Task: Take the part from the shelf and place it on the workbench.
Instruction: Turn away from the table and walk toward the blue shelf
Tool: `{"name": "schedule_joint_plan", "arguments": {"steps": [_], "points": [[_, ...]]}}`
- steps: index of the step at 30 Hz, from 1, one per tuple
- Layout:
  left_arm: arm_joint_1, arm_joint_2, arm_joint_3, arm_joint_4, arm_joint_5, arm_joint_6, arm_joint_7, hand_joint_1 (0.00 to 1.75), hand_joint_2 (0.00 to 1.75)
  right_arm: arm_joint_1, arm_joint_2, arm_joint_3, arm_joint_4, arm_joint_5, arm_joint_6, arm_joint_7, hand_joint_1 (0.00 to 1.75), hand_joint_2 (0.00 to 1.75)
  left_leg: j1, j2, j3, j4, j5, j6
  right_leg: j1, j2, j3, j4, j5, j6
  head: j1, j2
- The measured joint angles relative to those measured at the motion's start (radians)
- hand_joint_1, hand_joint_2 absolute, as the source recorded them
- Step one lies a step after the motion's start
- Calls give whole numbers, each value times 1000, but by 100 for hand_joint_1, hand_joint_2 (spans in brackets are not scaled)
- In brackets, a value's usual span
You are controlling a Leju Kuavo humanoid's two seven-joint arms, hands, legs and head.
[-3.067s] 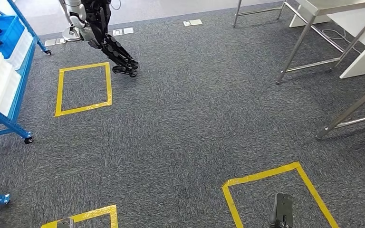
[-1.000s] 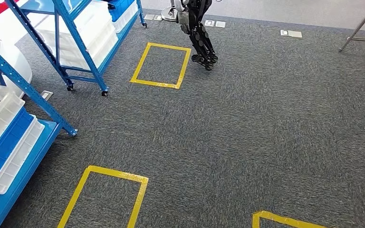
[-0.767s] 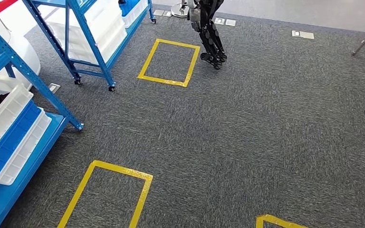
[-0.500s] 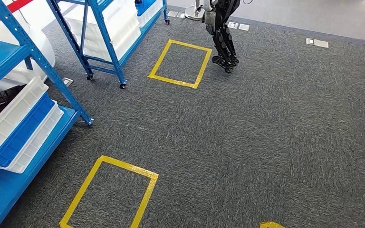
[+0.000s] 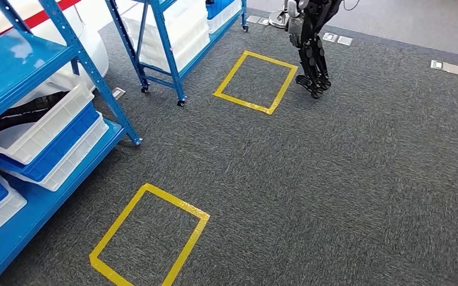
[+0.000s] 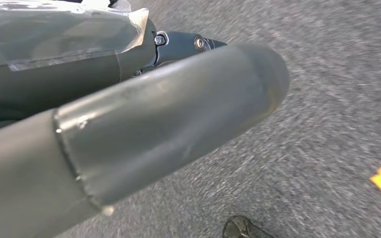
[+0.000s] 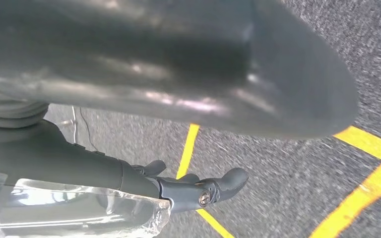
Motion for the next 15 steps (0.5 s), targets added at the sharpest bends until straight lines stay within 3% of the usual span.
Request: {"name": "schedule_joint_plan", "arguments": {"steps": [1, 3, 5, 8, 9, 12, 13, 14, 15], "points": [[0, 0, 0, 0, 0, 0, 0, 0, 0, -1, 0, 0, 0, 0, 0, 0, 0, 0, -10, 4, 39, -62, 29, 13, 2, -7, 5, -1, -1, -2, 0, 0], [-2, 4, 0, -1, 0, 0, -2, 0, 0, -4, 5, 0, 0, 0, 0, 0, 0, 0, -41, 42, 129, -208, 81, 47, 5, -21, 14, -7, -5, -7, 1, 0], [-7, 9, 0, -2, 0, 1, -4, 0, 0, -7, 11, 0, 0, 0, 0, 0, 0, 0, -61, 70, 167, -274, 95, 70, 4, -37, 17, -9, -6, -9, 1, 0], [-7, 11, 2, -2, -1, 2, -7, 0, 0, -9, 13, 2, 0, 0, 1, 0, 0, 0, -56, 46, 183, -310, 100, 80, 12, -59, 23, -14, -11, -9, -3, 0], [-7, 10, 3, -2, -1, 3, -8, 0, 0, -9, 13, 2, 0, 0, 1, -1, 0, 0, -50, 38, 196, -329, 105, 83, 15, -46, 18, 0, -22, -11, -3, 0], [-9, 4, 7, -2, 0, 2, -13, 0, 0, -7, 3, 3, 0, 2, 1, -4, 0, 0, -34, 6, 210, -349, 113, 82, 12, 21, -63, 194, -110, -14, 5, 0], [-9, 2, 10, -2, 2, 1, -16, 0, 0, -5, -1, 3, 0, 3, 1, -4, 0, 0, -32, -6, 206, -345, 113, 81, 9, 30, -93, 263, -134, -10, 7, 0], [-8, 0, 11, -2, 5, 0, -18, 0, 0, -3, -4, 3, 0, 3, 1, -4, 0, 0, -30, -18, 203, -340, 114, 79, 6, 32, -102, 286, -138, 0, 8, 0], [-8, -1, 14, -2, 8, -2, -21, 0, 0, -3, -6, 3, 0, 3, 1, -4, 0, 0, -26, -32, 200, -334, 113, 75, 0, 34, -88, 263, -124, 14, 8, 0]]}}
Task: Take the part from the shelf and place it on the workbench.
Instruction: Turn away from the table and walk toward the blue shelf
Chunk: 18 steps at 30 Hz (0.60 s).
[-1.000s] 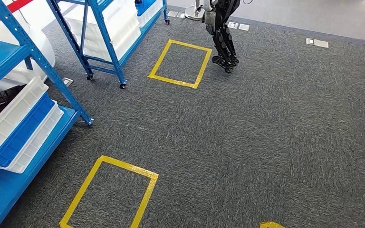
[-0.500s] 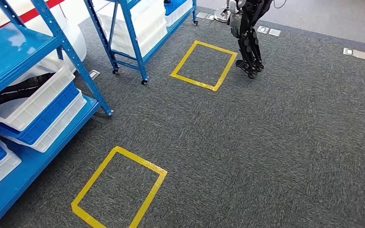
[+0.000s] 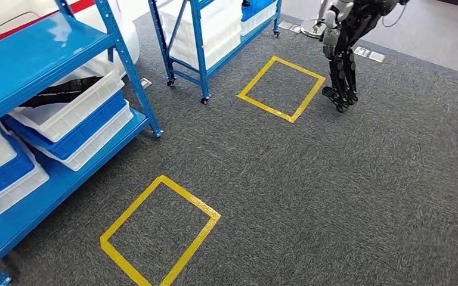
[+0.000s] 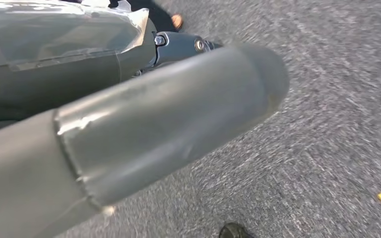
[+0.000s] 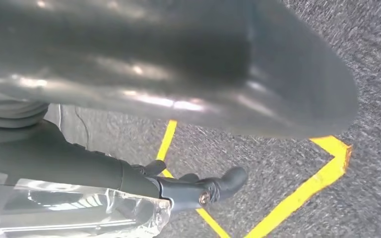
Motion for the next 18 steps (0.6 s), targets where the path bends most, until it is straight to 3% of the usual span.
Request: {"name": "schedule_joint_plan", "arguments": {"steps": [2, 3, 5, 7, 9, 11, 12, 13, 15, 16, 18], "points": [[1, 1, 4, 0, 6, -2, -4, 0, 0, -1, -1, 0, 0, 1, 0, 0, 0, 0, 8, -27, -6, 15, -3, -15, -15, 29, 78, -151, 58, 36, 3, 0], [1, 4, 6, 0, 8, -2, -5, 0, 0, -1, 2, 1, 0, 1, 0, 0, 0, 0, 9, -38, -12, 22, -5, -24, -22, 48, 111, -218, 80, 46, 7, 0], [1, 7, 11, 0, 16, -3, -7, 0, 0, -1, 5, 2, 0, 1, 0, -1, 0, 0, 8, -57, -35, 38, 3, -36, -27, 67, 125, -256, 91, 36, 12, 0], [4, 7, 23, 0, 32, -6, -11, 0, 0, 2, 5, 2, 1, 1, -1, 0, 0, 0, 9, -69, -58, 55, 6, -43, -30, 44, 113, -243, 96, 21, 11, 0], [5, 5, 46, 0, 77, -25, -25, 0, 0, 4, 5, 2, 1, 2, -2, 2, 0, 0, 12, -28, -93, 128, -42, -54, -28, 24, 108, -236, 95, 15, -1, 0], [2, 3, 83, 0, 142, -49, -48, 0, 0, 4, 1, 2, 1, 5, -3, 2, 0, 0, 15, 25, -154, 271, -120, -62, -17, 3, 108, -236, 94, 10, -14, 0], [0, 2, 102, 0, 169, -57, -58, 0, 0, 4, 0, 2, 1, 6, -3, 2, 0, 0, 16, 31, -182, 333, -147, -61, -10, -7, 108, -236, 93, 9, -14, 0], [-2, 0, 121, 0, 191, -61, -65, 0, 0, 5, -2, 2, 1, 8, -3, 2, 0, 0, 16, 34, -203, 381, -166, -58, -5, -17, 108, -236, 93, 9, -14, 0], [0, -3, 158, 0, 223, -65, -72, 0, 0, 4, -5, 1, 1, 13, -3, 3, 0, 0, 5, 35, -186, 366, -147, -38, 7, -35, 111, -237, 92, 8, -14, 0], [1, -4, 174, 0, 232, -65, -74, 0, 0, 3, -6, 1, 1, 15, -3, 4, 0, 0, -4, 38, -154, 316, -119, -23, 12, -43, 115, -239, 92, 7, -14, 0], [-1, -2, 202, -3, 243, -64, -77, 0, 0, 1, 0, 2, 1, 19, -3, 6, 0, 0, -38, 71, -69, 176, -59, 25, 15, -57, 125, -246, 91, 6, -11, 0]]}}
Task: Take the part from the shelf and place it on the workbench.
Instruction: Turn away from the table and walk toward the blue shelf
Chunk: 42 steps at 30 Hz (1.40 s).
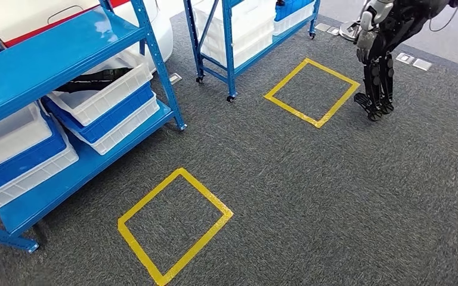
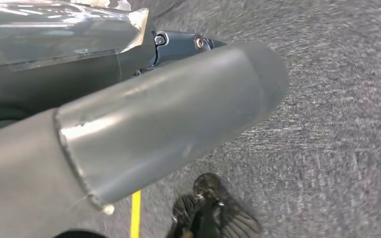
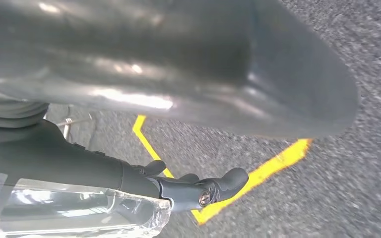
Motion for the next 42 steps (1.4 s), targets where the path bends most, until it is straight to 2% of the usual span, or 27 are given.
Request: {"name": "schedule_joint_plan", "arguments": {"steps": [2, 3, 5, 7, 9, 11, 12, 13, 15, 16, 17, 18, 19, 21, 23, 25, 26, 27, 28, 29, 30, 32, 34, 35, 37, 39, 42], "points": [[-6, 5, 18, -4, 3, 4, -1, 0, 0, -4, 7, 0, 0, 2, 1, 5, 0, 0, -31, 28, 49, -93, 26, 36, -5, -16, 1, -4, 0, -1, 1, 0], [-8, 6, 25, -6, 3, 7, -1, 0, 0, -5, 9, 0, 0, 3, 2, 8, 0, 0, -37, 26, 56, -111, 25, 43, -7, -26, 0, -3, 0, -1, -1, 0], [-8, 2, 37, -7, 3, 14, -1, 0, 0, -6, 8, 1, 0, 4, 2, 15, 0, 0, -32, 1, 77, -154, 32, 43, -4, -35, 0, -6, -1, -1, -11, 0], [-7, -6, 46, -8, 3, 17, -1, 0, 0, -4, 3, 2, 0, 5, 1, 21, 0, 0, -14, -21, 100, -198, 48, 42, 2, -1, -20, 42, -30, -5, -13, 0], [-7, -15, 50, -8, 3, 17, 0, 0, 0, 0, -7, 2, 0, 5, 1, 26, 0, 0, 0, -42, 100, -206, 57, 34, -2, 43, -77, 166, -85, -4, -9, 0], [-6, -23, 52, -7, 2, 17, 0, 0, 0, 4, -16, 2, 0, 5, 1, 31, 0, 0, 8, -64, 89, -194, 58, 23, -10, 55, -126, 268, -119, 10, -5, 0], [-5, -26, 53, -7, 2, 18, 0, 0, 0, 5, -19, 2, 0, 5, 1, 33, 0, 0, 13, -74, 82, -186, 57, 17, -15, 56, -132, 281, -119, 21, -4, 0], [-5, -28, 54, -7, 2, 18, -1, 0, 0, 6, -21, 2, 0, 5, 0, 33, 0, 0, 19, -84, 75, -173, 53, 9, -20, 57, -120, 256, -103, 36, -4, 0], [-4, -30, 57, -7, 1, 19, -1, 0, 0, 6, -22, 2, 0, 6, 0, 34, 0, 0, 31, -104, 59, -142, 42, -12, -36, 75, -56, 132, -56, 71, -2, 0], [-5, -29, 58, -7, 1, 19, -1, 0, 0, 6, -20, 2, 0, 6, -1, 34, 0, 0, 34, -114, 51, -127, 36, -23, -43, 90, -26, 70, -36, 80, 4, 0], [-5, -27, 59, -7, 1, 20, -2, 0, 0, 6, -18, 2, 0, 8, -1, 34, 0, 0, 35, -123, 42, -116, 33, -31, -49, 102, -7, 31, -23, 78, 8, 0], [-4, -24, 60, -8, 1, 21, -2, 0, 0, 6, -16, 2, 0, 9, -2, 34, 0, 0, 33, -130, 35, -110, 34, -37, -51, 109, -3, 20, -20, 69, 11, 0], [-3, -23, 61, -8, 0, 22, -3, 0, 0, 7, -15, 2, 0, 10, -4, 34, 0, 0, 32, -137, 28, -107, 35, -41, -51, 104, -5, 22, -16, 56, 11, 0], [2, -23, 64, -8, 0, 22, -4, 0, 0, 8, -16, 1, 0, 13, -7, 35, 0, 0, 31, -136, 17, -96, 30, -49, -54, 86, -14, 34, -15, 43, 6, 0], [5, -24, 68, -8, 0, 24, -4, 0, 0, 9, -17, 1, 0, 15, -11, 36, 0, 0, 34, -96, -10, -38, -8, -63, -54, 72, -19, 38, -15, 36, -1, 0], [3, -27, 69, -8, 0, 25, -5, 0, 0, 11, -20, 1, 1, 17, -14, 36, 0, 0, 42, -49, -67, 84, -73, -76, -47, 58, -20, 38, -16, 31, -9, 0], [2, -28, 69, -8, 0, 25, -5, 0, 0, 12, -22, 1, 1, 17, -17, 36, 0, 0, 46, -39, -99, 149, -101, -78, -44, 50, -20, 38, -17, 30, -10, 0], [1, -30, 70, -8, 0, 24, -6, 0, 0, 12, -25, 1, 1, 18, -22, 35, 0, 0, 49, -35, -121, 194, -116, -77, -40, 43, -20, 38, -18, 28, -10, 0], [2, -31, 70, -8, 0, 24, -6, 0, 0, 12, -28, 1, 1, 19, -29, 33, 0, 0, 49, -34, -126, 205, -112, -71, -34, 39, -19, 38, -19, 27, -10, 0], [4, -32, 71, -8, 0, 24, -6, 0, 0, 11, -31, 1, 1, 20, -37, 30, 0, 0, 46, -34, -113, 183, -92, -60, -29, 35, -17, 38, -20, 26, -10, 0], [6, -32, 72, -8, 0, 24, -6, 0, 0, 9, -32, 1, 1, 21, -44, 28, 0, 0, 40, -35, -84, 131, -61, -46, -23, 33, -13, 35, -20, 25, -10, 0], [4, -31, 74, -8, 0, 25, -7, 0, 0, 7, -30, 1, 0, 22, -50, 26, 0, 0, 18, -30, -9, -3, -1, -4, -18, 31, -3, 25, -20, 21, -8, 0], [-1, -28, 75, -10, 0, 26, -8, 0, 0, 4, -26, 0, 0, 22, -55, 24, 0, 0, -2, -21, 34, -81, 18, 26, -19, 26, 4, 13, -18, 16, -6, 0], [-3, -27, 75, -10, 0, 27, -8, 0, 0, 3, -25, 0, 0, 22, -59, 23, 0, 0, -7, -19, 41, -95, 15, 31, -21, 23, 5, 10, -17, 14, -6, 0], [-3, -25, 76, -11, 0, 29, -8, 0, 0, 3, -24, 0, 0, 21, -64, 20, 0, 0, -12, -24, 46, -108, 16, 29, -24, 17, 9, 4, -16, 13, -8, 0], [-2, -26, 77, -11, 1, 32, -7, 0, 0, 3, -28, 0, 0, 20, -67, 15, 0, 0, -5, -28, 64, -140, 28, 28, -20, 24, 1, 26, -30, 7, -6, 0], [-4, -34, 78, -11, 7, 36, -1, 0, 0, 3, -45, -1, 0, 22, -69, 8, 0, 0, 3, -36, 78, -163, 38, 24, -15, 52, -88, 202, -107, -2, 0, 0]]}}
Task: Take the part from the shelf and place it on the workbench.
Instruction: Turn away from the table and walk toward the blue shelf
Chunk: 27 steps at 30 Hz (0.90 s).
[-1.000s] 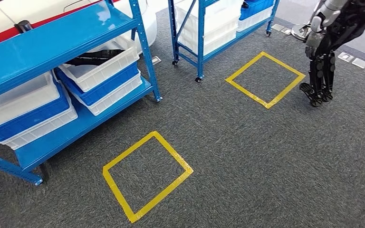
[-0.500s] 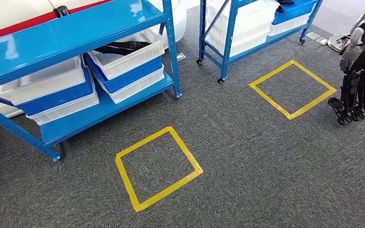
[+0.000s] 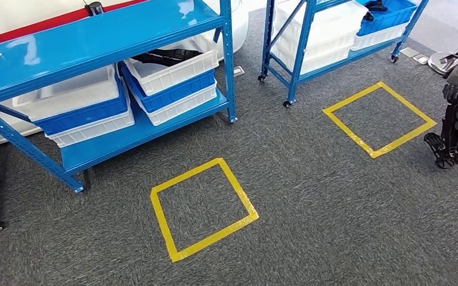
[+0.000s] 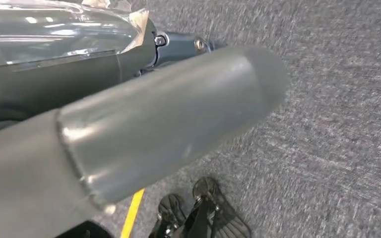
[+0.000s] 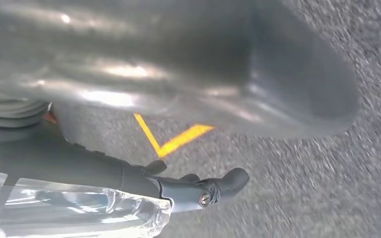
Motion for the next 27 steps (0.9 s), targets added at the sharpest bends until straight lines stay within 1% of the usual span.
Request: {"name": "schedule_joint_plan", "arguments": {"steps": [1, 2, 3, 4, 5, 6, 7, 8, 9, 10, 11, 12, 13, 14, 15, 16, 17, 18, 19, 20, 21, 22, 23, 24, 25, 26, 27], "points": [[-1, -2, 0, 0, 2, 1, 1, 0, 0, 1, -5, 0, 0, 1, 0, -1, 0, 0, 0, -3, -1, 2, -1, -2, 0, 3, -33, 59, -19, 3, 3, 0], [-1, -5, 1, 0, 4, 2, 2, 0, 0, 3, -9, 0, 0, 1, 0, -2, 0, 0, 0, -7, -2, 3, -3, -4, -1, 4, -52, 91, -24, 9, 4, 0], [-1, -6, 3, 0, 5, 3, 2, 0, 0, 4, -12, 0, 0, 2, 0, -2, 0, 0, 0, -10, -2, 6, -5, -7, -1, 5, -57, 91, -15, 19, 5, 0], [-1, -7, 4, 0, 5, 4, 2, 0, 0, 5, -14, 0, 0, 3, 0, -2, 0, 0, 0, -13, -1, 9, -7, -10, -2, 5, -47, 63, 5, 29, 7, 0], [-1, -9, 6, 0, 5, 4, 2, 0, 0, 5, -16, 0, 0, 4, 0, -3, 0, 0, 1, -16, -1, 14, -10, -15, -3, 5, -17, -5, 39, 42, 7, 0], [-1, -9, 7, 0, 6, 4, 2, 0, 0, 4, -18, 0, 0, 4, 0, -3, 0, 0, 3, -19, 0, 19, -14, -20, -6, 5, 17, -79, 70, 50, 7, 0], [-1, -9, 9, 0, 6, 4, 2, 0, 0, 4, -18, 0, 0, 5, 0, -3, 0, 0, 2, -21, 0, 25, -19, -27, -8, 6, 44, -139, 93, 52, 8, 0], [-1, -9, 11, 0, 6, 5, 2, 0, 0, 2, -18, 0, 0, 6, 0, -4, 0, 0, 1, -23, -1, 33, -24, -32, -9, 7, 69, -185, 110, 48, 9, 0], [-1, -9, 13, 0, 7, 6, 2, 0, 0, 1, -18, 0, 0, 8, -1, -5, 0, 0, 0, -24, -3, 37, -27, -35, -8, 7, 76, -198, 113, 35, 8, 0], [-1, -8, 15, 0, 10, 7, 1, 0, 0, 0, -17, -1, 0, 12, 0, -7, 0, 0, -2, -26, -5, 41, -30, -37, -8, 7, 79, -199, 115, 21, 6, 0], [-1, -7, 18, 0, 12, 8, 0, 0, 0, -1, -17, -1, 0, 15, 1, -9, 0, 0, -2, -27, -7, 45, -32, -39, -10, 5, 81, -198, 116, 9, 5, 0], [-1, -6, 21, 0, 14, 9, -2, 0, 0, -2, -17, -1, 0, 20, 3, -12, 0, 0, 0, -26, -12, 58, -42, -46, -12, 2, 80, -198, 116, -3, 1, 0], [-1, -6, 23, -1, 15, 9, -4, 0, 0, -2, -18, -1, 0, 25, 5, -16, 0, 0, 3, -23, -25, 87, -62, -56, -14, -1, 80, -198, 116, -12, -2, 0], [-1, -7, 24, -1, 15, 9, -5, 0, 0, -2, -19, -1, 0, 28, 6, -19, 0, 0, 9, -19, -47, 135, -92, -67, -15, -6, 80, -198, 116, -19, -6, 0], [-2, -8, 25, -1, 15, 9, -6, 0, 0, -3, -21, -1, 0, 31, 6, -22, 0, 0, 18, -14, -78, 201, -128, -80, -14, -12, 79, -198, 115, -25, -10, 0], [-1, -8, 25, -1, 15, 9, -7, 0, 0, -2, -22, -1, 0, 33, 6, -26, 0, 0, 27, -10, -114, 273, -161, -89, -14, -18, 78, -198, 115, -27, -11, 0], [0, -9, 26, -1, 16, 8, -8, 0, 0, -2, -23, -1, 0, 33, 5, -29, 0, 0, 36, -7, -145, 332, -182, -95, -15, -25, 77, -198, 114, -28, -11, 0], [1, -9, 27, -1, 16, 8, -8, 0, 0, -2, -24, -1, 0, 33, 5, -33, 0, 0, 43, -5, -164, 364, -186, -100, -15, -33, 77, -198, 114, -29, -11, 0], [1, -9, 28, -1, 16, 7, -9, 0, 0, -3, -26, -1, 0, 33, 5, -36, 0, 0, 48, -2, -157, 344, -163, -102, -16, -41, 78, -198, 113, -30, -11, 0], [2, -10, 29, -1, 16, 6, -9, 0, 0, -5, -26, -1, 0, 34, 4, -39, 0, 0, 51, 6, -129, 282, -124, -101, -16, -49, 81, -199, 112, -31, -11, 0], [1, -10, 30, -1, 16, 5, -9, 0, 0, -7, -26, -1, 0, 35, 4, -42, 0, 0, 51, 23, -87, 198, -82, -97, -17, -56, 84, -202, 111, -32, -11, 0], [-1, -10, 31, -1, 16, 5, -9, 0, 0, -9, -26, -1, 0, 36, 4, -43, 0, 0, 48, 41, -47, 115, -48, -95, -18, -64, 88, -205, 111, -32, -11, 0], [-4, -10, 31, -2, 15, 5, -9, 0, 0, -10, -25, -1, 0, 38, 3, -44, 0, 0, 44, 55, -23, 66, -33, -93, -19, -71, 91, -208, 111, -31, -11, 0], [-6, -9, 31, -2, 15, 5, -9, 0, 0, -11, -25, -1, 0, 40, 3, -45, 0, 0, 39, 61, -12, 41, -30, -91, -20, -79, 94, -212, 111, -29, -11, 0], [-7, -9, 31, -2, 14, 6, -9, 0, 0, -12, -24, -1, 0, 42, 3, -45, 0, 0, 35, 56, -11, 35, -32, -90, -22, -88, 98, -218, 112, -26, -11, 0], [-6, -9, 31, -2, 14, 6, -9, 0, 0, -15, -24, -1, 0, 44, 3, -45, 0, 0, 31, 46, -8, 27, -28, -83, -22, -97, 104, -226, 114, -22, -11, 0], [-4, -10, 31, -2, 13, 6, -9, 0, 0, -16, -24, -1, -1, 45, 3, -45, 0, 0, 33, 36, 0, 12, -21, -76, -22, -99, 107, -230, 114, -17, -12, 0]]}}
